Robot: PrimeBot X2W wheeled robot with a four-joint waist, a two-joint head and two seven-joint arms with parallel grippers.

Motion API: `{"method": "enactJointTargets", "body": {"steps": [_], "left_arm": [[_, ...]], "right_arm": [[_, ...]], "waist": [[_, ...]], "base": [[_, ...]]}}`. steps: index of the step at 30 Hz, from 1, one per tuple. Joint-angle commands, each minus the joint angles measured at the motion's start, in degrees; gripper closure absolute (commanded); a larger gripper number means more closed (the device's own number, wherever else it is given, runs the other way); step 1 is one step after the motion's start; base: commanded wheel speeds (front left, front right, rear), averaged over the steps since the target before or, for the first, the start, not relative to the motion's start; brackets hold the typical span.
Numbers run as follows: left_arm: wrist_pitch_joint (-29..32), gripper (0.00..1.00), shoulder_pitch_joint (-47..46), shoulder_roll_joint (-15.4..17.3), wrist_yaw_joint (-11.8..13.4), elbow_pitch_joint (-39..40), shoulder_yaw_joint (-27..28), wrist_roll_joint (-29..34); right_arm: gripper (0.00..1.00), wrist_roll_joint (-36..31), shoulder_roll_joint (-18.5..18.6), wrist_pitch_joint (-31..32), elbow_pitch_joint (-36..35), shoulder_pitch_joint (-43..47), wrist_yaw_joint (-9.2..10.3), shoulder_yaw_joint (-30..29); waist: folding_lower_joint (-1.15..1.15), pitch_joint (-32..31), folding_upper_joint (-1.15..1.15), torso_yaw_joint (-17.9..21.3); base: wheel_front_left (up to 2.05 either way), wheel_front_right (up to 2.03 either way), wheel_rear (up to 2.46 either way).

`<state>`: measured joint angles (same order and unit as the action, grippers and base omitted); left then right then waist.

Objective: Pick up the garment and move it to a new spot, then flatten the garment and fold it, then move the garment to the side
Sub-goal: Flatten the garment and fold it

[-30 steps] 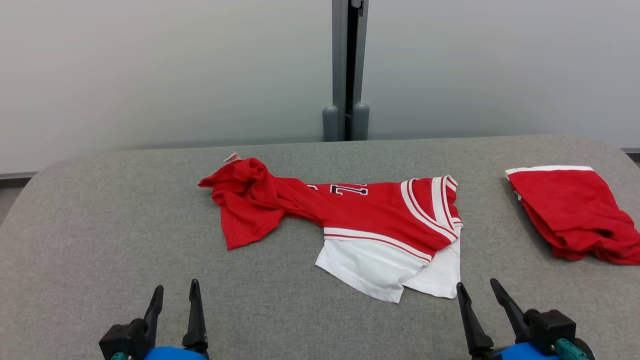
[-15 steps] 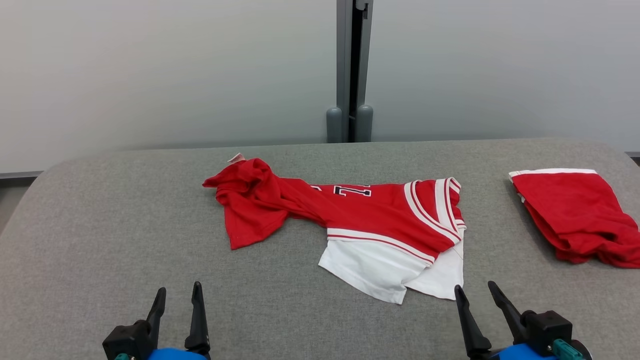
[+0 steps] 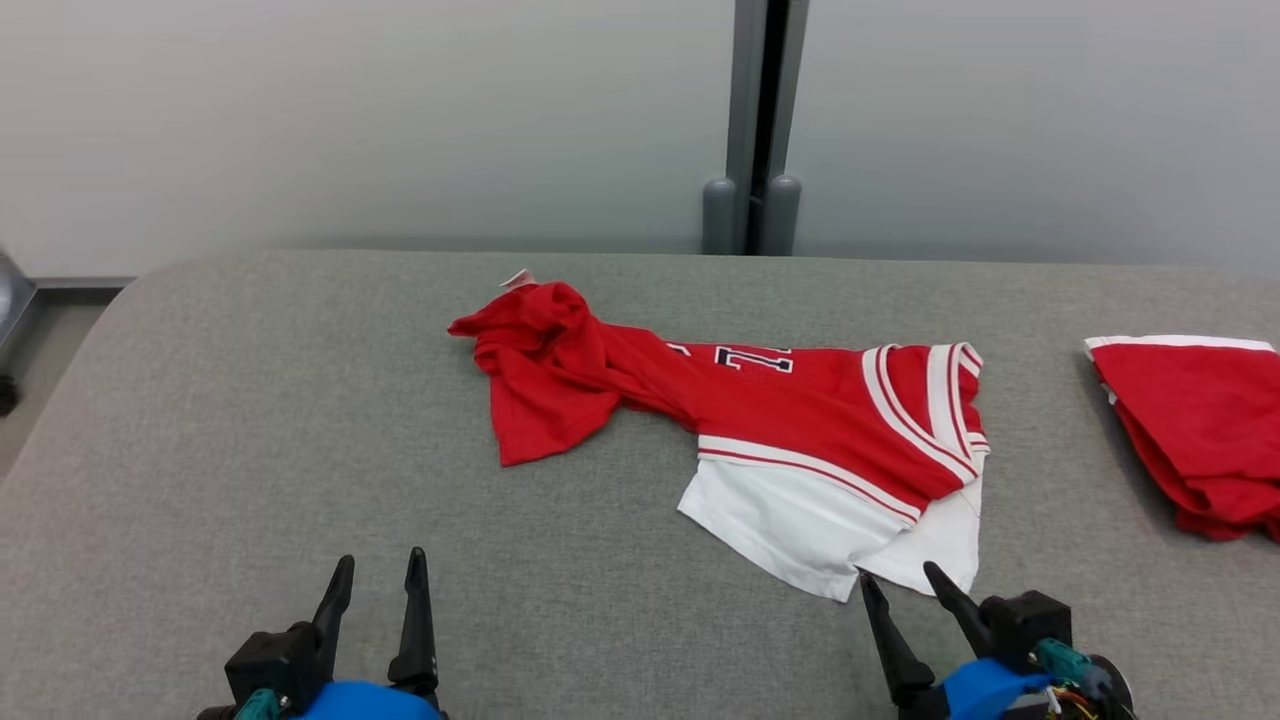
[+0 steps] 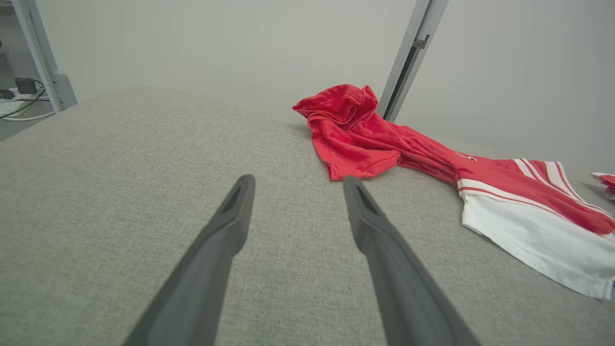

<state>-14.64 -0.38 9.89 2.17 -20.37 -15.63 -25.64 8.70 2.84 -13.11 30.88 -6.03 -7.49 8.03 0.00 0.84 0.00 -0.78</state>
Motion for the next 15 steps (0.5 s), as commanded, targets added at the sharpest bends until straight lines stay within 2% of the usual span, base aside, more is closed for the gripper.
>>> {"method": "enactJointTargets", "body": {"steps": [1, 9, 10, 11, 12, 13, 15], "left_arm": [[0.2, 0.00, -1.3, 0.1, 0.1, 0.2, -0.1, 0.4], [0.0, 0.00, -2.4, 0.4, 0.4, -0.4, 0.0, 0.4], [0.0, 0.00, -2.3, 0.4, 0.4, -0.4, 0.0, 0.4], [-0.1, 0.00, -2.3, 0.4, 0.4, -0.5, 0.1, 0.4], [-0.1, 0.00, -2.3, 0.4, 0.6, -0.5, 0.2, 0.3], [-0.1, 0.00, -2.1, 0.5, 0.7, -0.5, 0.4, 0.3], [-0.1, 0.00, -2.0, 0.6, 0.8, -0.4, 0.6, 0.3]], "right_arm": [[0.00, 0.4, 0.1, 0.3, 2.7, -2.4, 0.00, 0.6], [0.00, 3.7, 0.1, -0.9, 13.4, -9.8, 0.00, 3.7], [0.46, 4.8, 0.1, -1.2, 13.9, -10.3, 0.00, 4.4], [0.64, 5.9, 0.1, -1.4, 14.2, -10.8, 0.00, 5.1], [0.87, 6.4, 0.1, -1.7, 14.3, -11.3, 0.00, 5.8], [1.00, 6.6, 0.1, -1.8, 14.2, -11.8, 0.00, 6.4], [1.00, 7.6, 0.1, -2.0, 13.3, -12.2, 0.00, 7.3]], "waist": [[0.00, 1.9, 0.00, -2.1], [0.00, 3.9, 0.00, -5.3], [0.00, 4.0, 0.00, -5.4], [0.00, 4.0, 0.00, -5.4], [0.00, 3.9, 0.00, -5.3], [0.00, 3.9, 0.00, -5.0], [0.00, 3.7, 0.00, -4.2]], "base": [[0.00, 0.00, 0.00], [0.00, 0.00, 0.00], [0.00, 0.00, 0.00], [0.00, 0.00, 0.00], [0.00, 0.00, 0.00], [0.00, 0.00, 0.00], [0.00, 0.00, 0.00]]}}
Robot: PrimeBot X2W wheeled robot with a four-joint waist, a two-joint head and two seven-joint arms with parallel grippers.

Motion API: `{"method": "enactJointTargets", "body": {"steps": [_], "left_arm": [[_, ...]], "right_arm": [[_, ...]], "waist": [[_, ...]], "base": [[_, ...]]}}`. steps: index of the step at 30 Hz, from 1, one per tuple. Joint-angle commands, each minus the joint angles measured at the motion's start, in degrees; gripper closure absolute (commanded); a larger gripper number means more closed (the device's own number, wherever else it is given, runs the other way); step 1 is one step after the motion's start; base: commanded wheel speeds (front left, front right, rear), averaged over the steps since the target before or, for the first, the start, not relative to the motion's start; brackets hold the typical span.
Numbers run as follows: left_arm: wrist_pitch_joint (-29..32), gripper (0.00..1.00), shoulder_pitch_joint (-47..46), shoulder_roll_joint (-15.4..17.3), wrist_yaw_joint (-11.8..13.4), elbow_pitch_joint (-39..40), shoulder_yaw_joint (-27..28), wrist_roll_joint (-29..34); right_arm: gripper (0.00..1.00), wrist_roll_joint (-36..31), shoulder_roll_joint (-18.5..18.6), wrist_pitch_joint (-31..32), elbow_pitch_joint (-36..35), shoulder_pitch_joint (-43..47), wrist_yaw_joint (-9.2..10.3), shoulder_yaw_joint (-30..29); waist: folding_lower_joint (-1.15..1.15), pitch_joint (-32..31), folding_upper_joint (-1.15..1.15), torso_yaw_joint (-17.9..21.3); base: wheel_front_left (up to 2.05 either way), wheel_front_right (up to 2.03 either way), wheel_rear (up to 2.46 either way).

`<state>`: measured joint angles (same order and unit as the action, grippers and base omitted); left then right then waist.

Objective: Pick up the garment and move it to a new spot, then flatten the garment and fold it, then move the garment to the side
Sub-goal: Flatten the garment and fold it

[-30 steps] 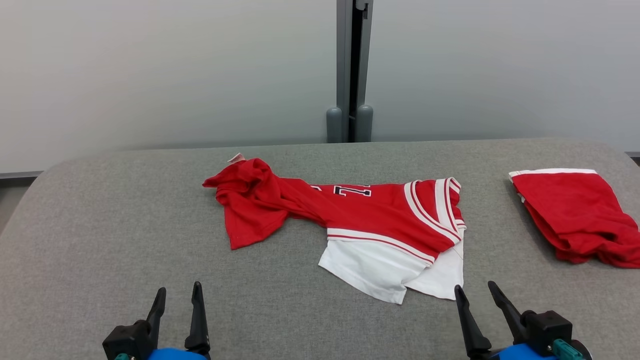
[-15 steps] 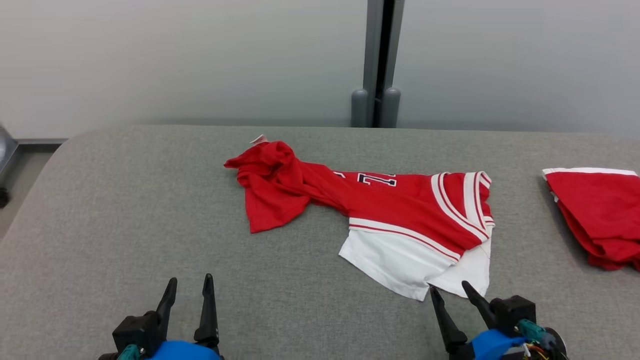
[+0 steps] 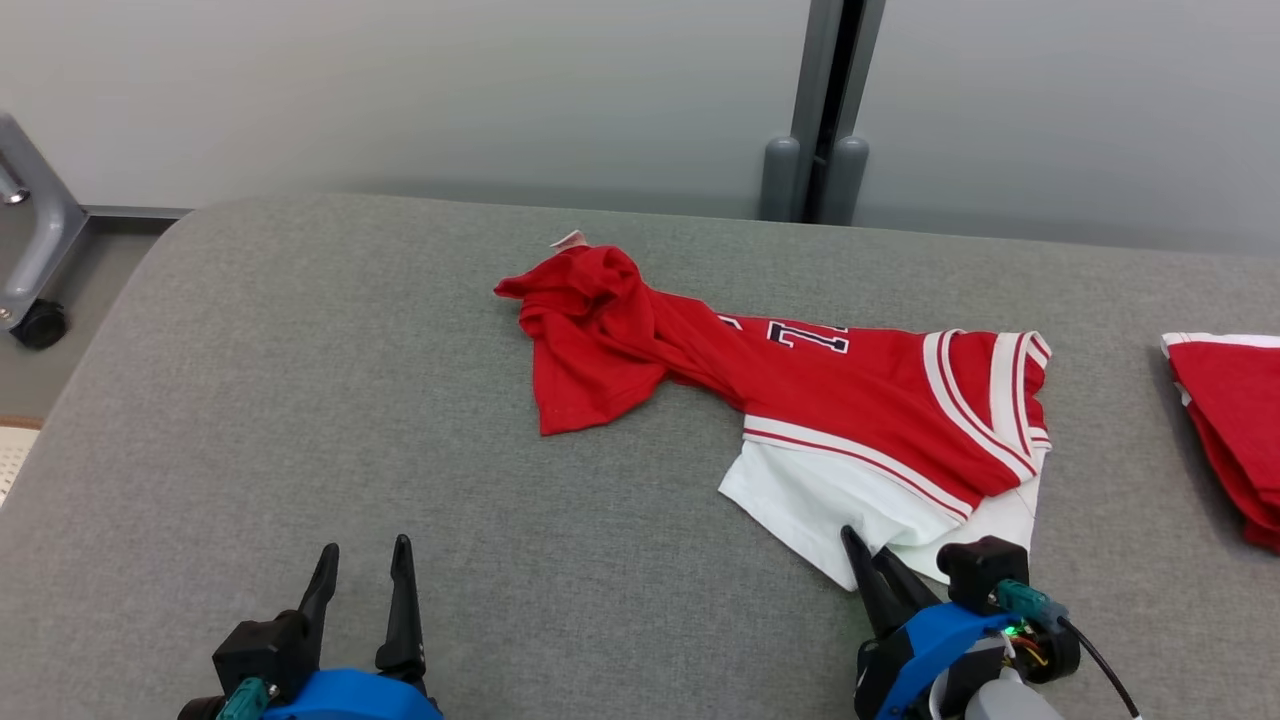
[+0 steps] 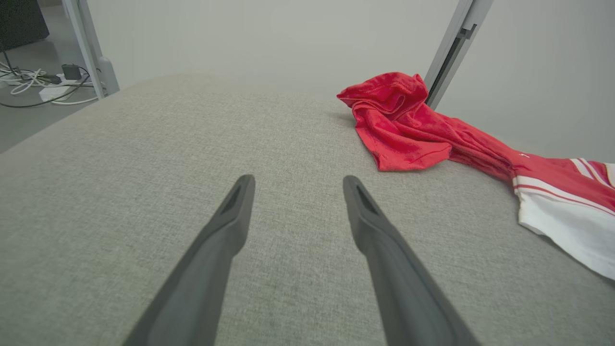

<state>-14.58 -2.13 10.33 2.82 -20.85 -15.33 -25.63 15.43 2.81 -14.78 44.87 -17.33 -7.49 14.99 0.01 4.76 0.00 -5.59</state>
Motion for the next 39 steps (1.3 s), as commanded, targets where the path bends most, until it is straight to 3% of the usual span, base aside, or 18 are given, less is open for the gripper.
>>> {"method": "enactJointTargets", "body": {"steps": [1, 11, 18, 24, 28, 30, 32, 39], "left_arm": [[-0.2, 0.00, -0.1, 0.2, 0.1, 0.1, 0.3, 0.3], [-0.5, 0.00, 0.6, -0.5, 0.0, 0.1, 0.3, 0.2], [-0.6, 0.00, 0.2, -0.7, 0.1, 0.5, 0.7, 0.5], [-0.6, 0.00, -0.4, -0.5, -0.2, 0.5, 0.8, 0.6], [-0.6, 0.00, -0.9, -0.6, -0.4, 0.2, 0.5, 1.0], [-0.6, 0.00, -1.2, -0.6, -0.5, -0.1, 0.5, 1.0], [-0.6, 0.00, -1.3, -0.6, -0.5, -0.3, 0.6, 0.9], [-0.7, 0.00, -1.0, -0.7, -0.5, 0.0, 1.1, 0.8]], "right_arm": [[1.00, 1.6, 0.2, -0.4, -1.6, -1.0, 0.00, 0.9], [1.00, 2.0, 0.2, -0.3, -21.3, 6.0, 0.00, 2.2], [1.00, -2.7, 0.8, 8.7, -36.2, 16.9, 0.00, 0.1], [1.00, -4.5, 1.1, 13.8, -41.6, 24.2, 0.00, -4.3], [1.00, -4.8, 0.7, 13.2, -37.2, 25.8, 0.00, -8.3], [0.73, -5.4, 0.4, 12.0, -33.6, 25.3, 0.00, -9.5], [0.00, -5.2, 0.3, 10.3, -30.7, 24.2, 0.00, -10.6], [0.00, -5.6, 0.1, 5.3, -27.1, 20.7, 0.00, -13.1]], "waist": [[-0.01, -0.4, 0.00, 1.2], [-0.01, -1.9, 0.00, 9.9], [-0.01, -1.9, 0.00, 14.4], [-0.01, -1.0, 0.00, 15.2], [-0.01, -0.5, 0.00, 14.6], [-0.01, -0.5, 0.00, 14.0], [-0.01, -0.5, 0.00, 13.5], [-0.01, -1.3, 0.00, 12.6]], "base": [[0.00, 0.00, 0.00], [0.00, 0.00, 0.00], [0.00, 0.00, 0.00], [0.00, 0.00, 0.00], [0.00, 0.00, 0.00], [0.00, 0.00, 0.00], [0.00, 0.00, 0.00], [0.00, 0.00, 0.00]]}}
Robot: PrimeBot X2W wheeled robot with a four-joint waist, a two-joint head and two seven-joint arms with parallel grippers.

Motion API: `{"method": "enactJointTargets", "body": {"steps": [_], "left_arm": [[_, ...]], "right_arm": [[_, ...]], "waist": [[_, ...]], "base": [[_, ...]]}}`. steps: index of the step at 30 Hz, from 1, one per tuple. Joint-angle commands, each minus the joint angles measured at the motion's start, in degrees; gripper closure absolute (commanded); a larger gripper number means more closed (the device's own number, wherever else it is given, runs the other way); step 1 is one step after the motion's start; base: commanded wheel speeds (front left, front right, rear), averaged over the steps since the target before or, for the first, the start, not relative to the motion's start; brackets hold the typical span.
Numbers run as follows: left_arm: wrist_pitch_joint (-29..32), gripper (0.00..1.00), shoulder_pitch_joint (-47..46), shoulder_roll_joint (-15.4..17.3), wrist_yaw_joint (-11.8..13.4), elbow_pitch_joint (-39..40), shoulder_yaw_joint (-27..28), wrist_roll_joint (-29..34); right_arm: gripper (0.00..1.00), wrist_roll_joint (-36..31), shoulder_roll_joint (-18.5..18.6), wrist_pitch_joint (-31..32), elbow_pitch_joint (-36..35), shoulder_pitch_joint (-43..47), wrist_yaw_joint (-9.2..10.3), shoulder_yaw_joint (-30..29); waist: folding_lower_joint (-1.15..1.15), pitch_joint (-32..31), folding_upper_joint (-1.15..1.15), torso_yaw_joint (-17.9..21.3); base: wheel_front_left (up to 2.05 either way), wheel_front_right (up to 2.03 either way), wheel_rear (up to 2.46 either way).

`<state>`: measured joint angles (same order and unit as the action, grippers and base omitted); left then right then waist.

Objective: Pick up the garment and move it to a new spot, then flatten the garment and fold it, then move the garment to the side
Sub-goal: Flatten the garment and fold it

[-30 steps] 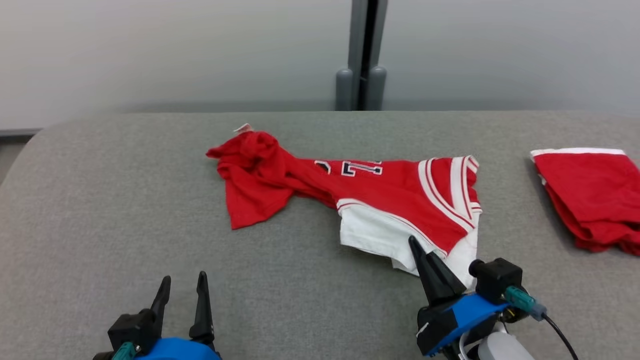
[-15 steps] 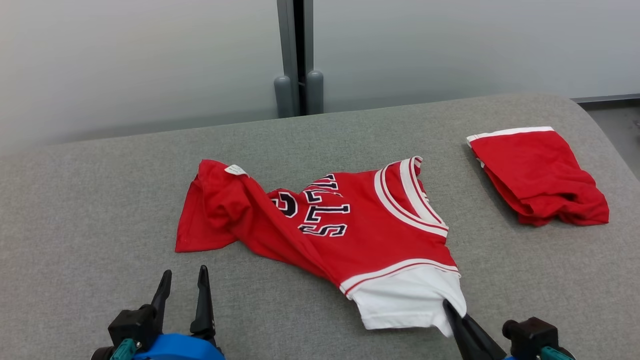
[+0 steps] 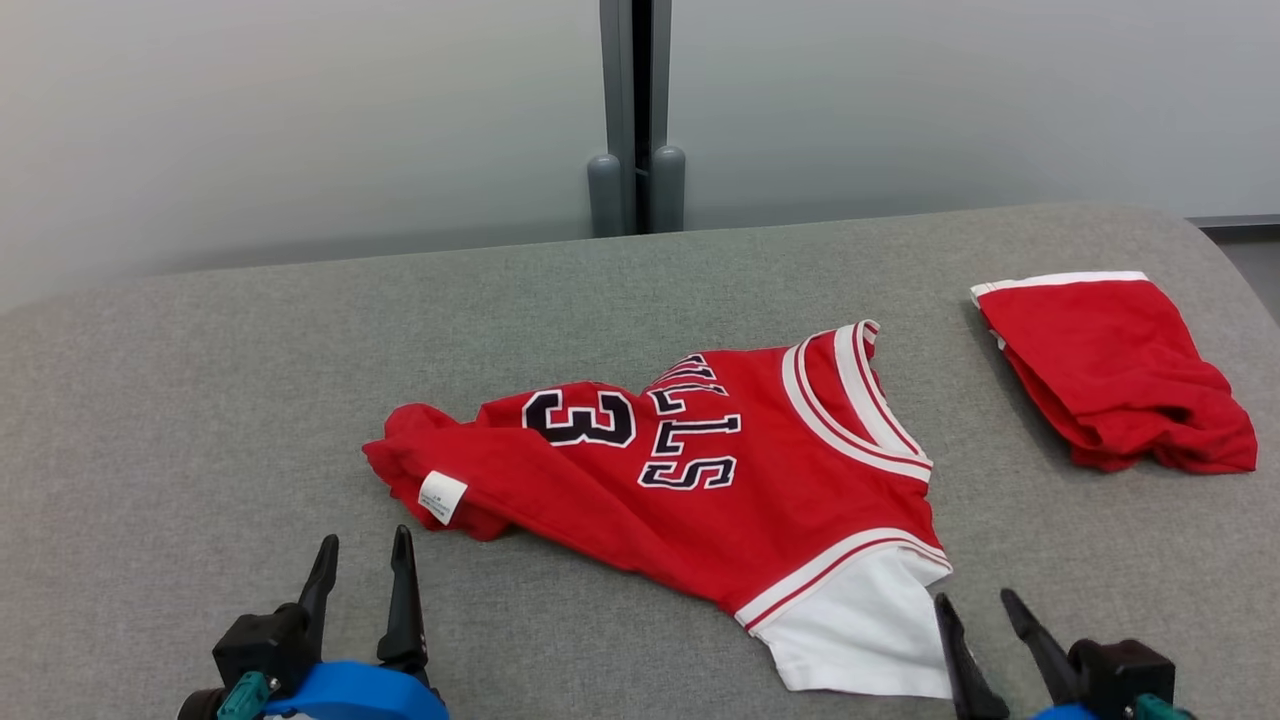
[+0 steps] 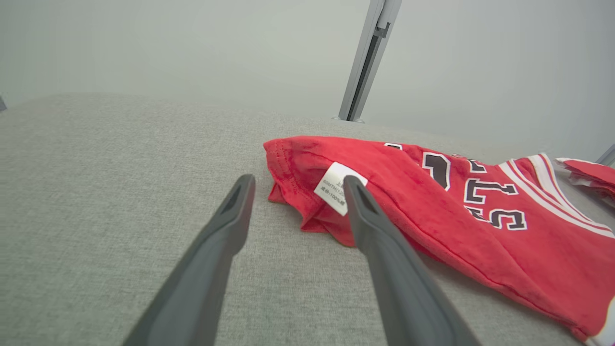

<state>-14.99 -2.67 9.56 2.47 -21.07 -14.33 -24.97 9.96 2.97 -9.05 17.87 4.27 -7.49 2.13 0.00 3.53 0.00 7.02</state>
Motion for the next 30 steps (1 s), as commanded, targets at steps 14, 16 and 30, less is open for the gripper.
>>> {"method": "enactJointTargets", "body": {"steps": [14, 16, 30], "left_arm": [[5.2, 0.00, -8.9, 0.4, -4.6, -8.1, -2.9, -0.8], [5.9, 0.00, -11.0, 0.4, -5.2, -10.5, -2.6, -1.3], [5.2, 1.00, -16.7, -0.9, -8.0, -18.5, -4.1, -3.3]], "right_arm": [[0.00, 0.1, -0.1, -1.7, -6.0, -6.0, 0.00, 0.1], [0.00, 0.2, -0.1, -1.6, -6.1, -6.6, 0.00, 0.8], [0.00, 0.0, -0.1, -2.8, -5.0, -7.8, 0.00, 1.3]], "waist": [[0.00, 0.9, 0.00, 0.9], [0.00, 1.5, 0.00, 1.4], [0.00, 3.1, 0.00, 2.3]], "base": [[0.00, 0.00, 0.00], [0.00, 0.00, 0.00], [0.00, 0.00, 0.00]]}}
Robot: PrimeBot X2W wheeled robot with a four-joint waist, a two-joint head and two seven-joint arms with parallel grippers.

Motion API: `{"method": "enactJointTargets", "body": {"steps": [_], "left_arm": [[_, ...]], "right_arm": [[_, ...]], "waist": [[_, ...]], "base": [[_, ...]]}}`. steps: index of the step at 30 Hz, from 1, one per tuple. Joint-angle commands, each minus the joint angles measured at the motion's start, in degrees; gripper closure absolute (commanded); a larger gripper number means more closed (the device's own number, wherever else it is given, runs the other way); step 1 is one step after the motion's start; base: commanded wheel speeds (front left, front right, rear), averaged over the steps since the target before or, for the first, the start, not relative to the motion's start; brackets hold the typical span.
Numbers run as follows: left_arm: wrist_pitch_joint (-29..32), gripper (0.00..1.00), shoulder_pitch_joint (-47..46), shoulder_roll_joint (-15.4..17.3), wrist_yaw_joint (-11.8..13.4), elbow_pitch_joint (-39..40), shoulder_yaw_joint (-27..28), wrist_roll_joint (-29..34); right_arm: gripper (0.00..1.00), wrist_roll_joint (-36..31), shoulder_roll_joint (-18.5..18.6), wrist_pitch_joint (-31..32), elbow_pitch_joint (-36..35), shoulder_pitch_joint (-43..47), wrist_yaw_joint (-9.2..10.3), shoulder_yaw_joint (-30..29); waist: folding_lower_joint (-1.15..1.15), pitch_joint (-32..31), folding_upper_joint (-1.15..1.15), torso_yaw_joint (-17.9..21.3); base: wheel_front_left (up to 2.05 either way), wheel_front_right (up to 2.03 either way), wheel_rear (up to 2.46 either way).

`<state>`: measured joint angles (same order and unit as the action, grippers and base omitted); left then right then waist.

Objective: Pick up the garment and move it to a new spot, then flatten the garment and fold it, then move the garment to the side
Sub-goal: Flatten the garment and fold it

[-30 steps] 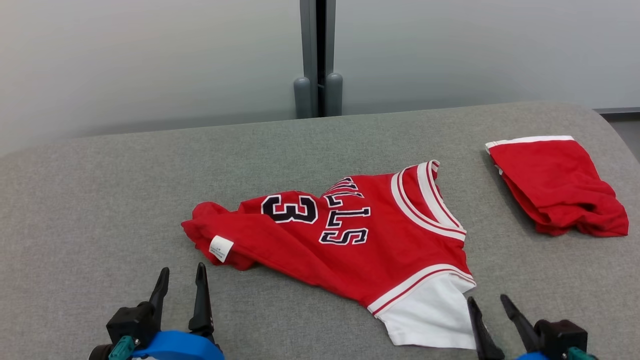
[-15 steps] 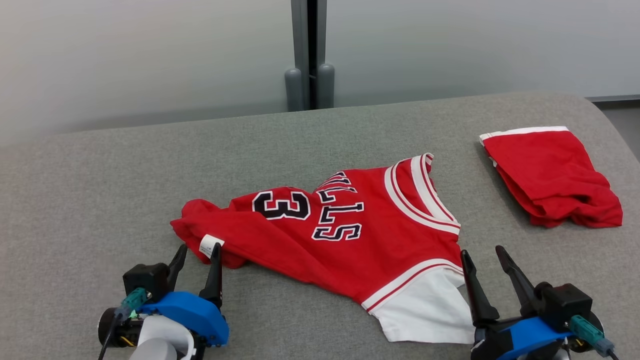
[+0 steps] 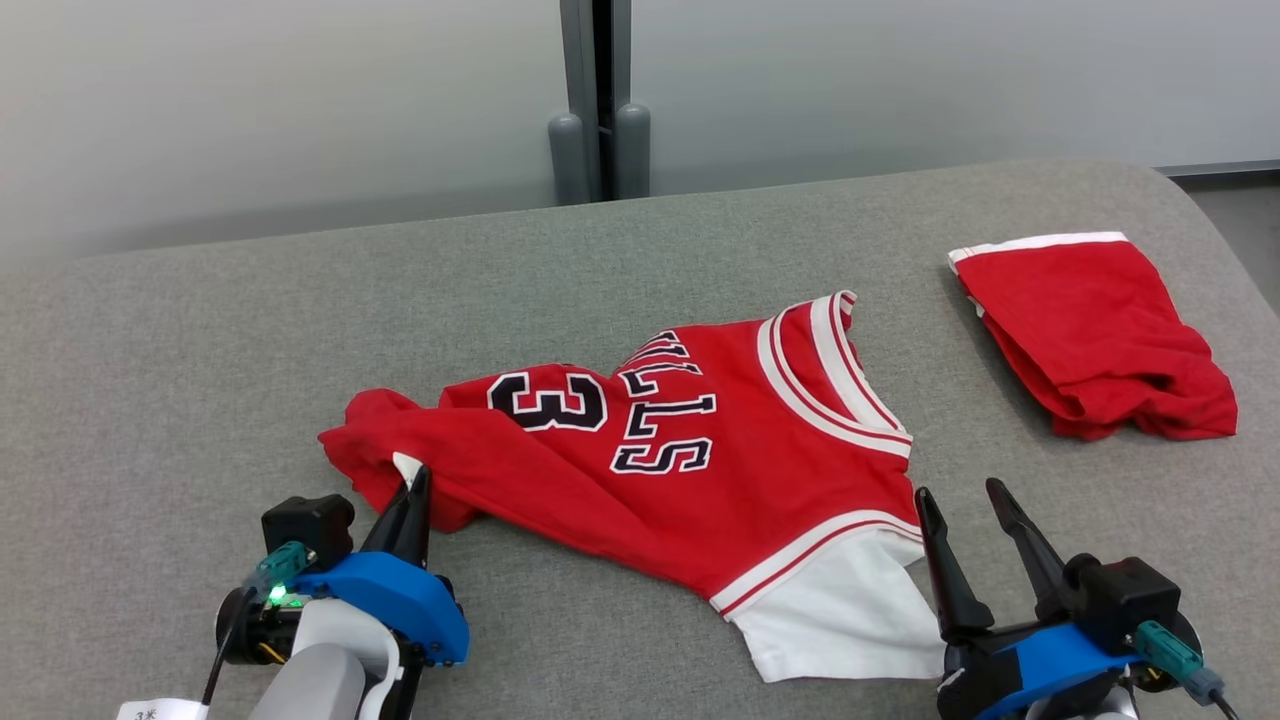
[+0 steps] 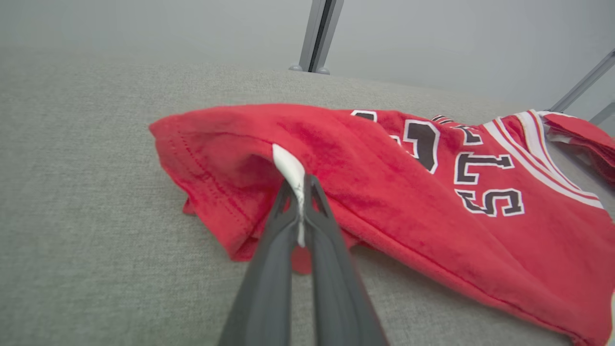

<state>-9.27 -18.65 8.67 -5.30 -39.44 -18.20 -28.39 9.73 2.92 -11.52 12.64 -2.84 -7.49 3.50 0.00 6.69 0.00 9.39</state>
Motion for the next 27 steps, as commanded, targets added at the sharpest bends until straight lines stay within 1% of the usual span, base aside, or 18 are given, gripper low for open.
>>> {"method": "enactJointTargets", "body": {"steps": [1, 5, 9, 13, 18, 22, 26, 27], "left_arm": [[-0.8, 1.00, -0.7, 0.0, -0.3, 0.0, -0.4, 0.3], [-2.3, 1.00, -0.7, 0.1, -0.5, 1.3, -1.1, 0.7], [-3.6, 1.00, 0.5, 0.5, 0.1, 4.8, -1.4, 1.6], [-3.9, 1.00, 4.2, 0.8, 0.7, 10.1, -2.0, 1.6], [-2.0, 1.00, 11.5, 0.8, 2.1, 15.6, -2.7, 0.5], [-0.2, 1.00, 17.8, 0.3, 3.0, 16.7, -3.5, -1.0], [0.4, 1.00, 19.8, 0.1, 3.1, 15.7, -3.9, -1.5], [0.6, 0.93, 20.1, 0.0, 3.0, 15.4, -4.1, -1.7]], "right_arm": [[0.00, 0.3, 0.0, -0.4, 0.3, -0.8, 0.00, 0.0], [0.00, 0.3, 0.0, -0.8, 0.8, -0.7, 0.00, 0.1], [0.00, 0.5, 0.0, -1.2, 1.4, 0.3, 0.00, -0.3], [0.00, 0.5, 0.0, -1.5, 1.9, 1.0, 0.00, -0.9], [0.00, 1.2, 0.0, -1.9, 2.8, 1.4, 0.00, -0.3], [0.00, 0.9, 0.0, -2.2, 3.8, 1.1, 0.00, 0.0], [0.00, 0.8, 0.0, -2.4, 4.3, 0.8, 0.00, 0.0], [0.00, 0.7, 0.0, -2.5, 4.4, 0.7, 0.00, 0.0]], "waist": [[0.00, -0.1, 0.00, -0.2], [0.00, -0.8, 0.00, -1.1], [0.00, -1.8, 0.00, -2.8], [0.00, -2.8, 0.00, -5.2], [0.00, -3.3, 0.00, -8.0], [0.00, -3.3, 0.00, -9.4], [0.00, -3.4, 0.00, -9.8], [0.00, -3.4, 0.00, -9.8]], "base": [[0.00, 0.00, 0.00], [0.00, 0.00, 0.00], [0.00, 0.00, 0.00], [0.00, 0.00, 0.00], [0.00, 0.00, 0.00], [0.00, 0.00, 0.00], [0.00, 0.00, 0.00], [0.00, 0.00, 0.00]]}}
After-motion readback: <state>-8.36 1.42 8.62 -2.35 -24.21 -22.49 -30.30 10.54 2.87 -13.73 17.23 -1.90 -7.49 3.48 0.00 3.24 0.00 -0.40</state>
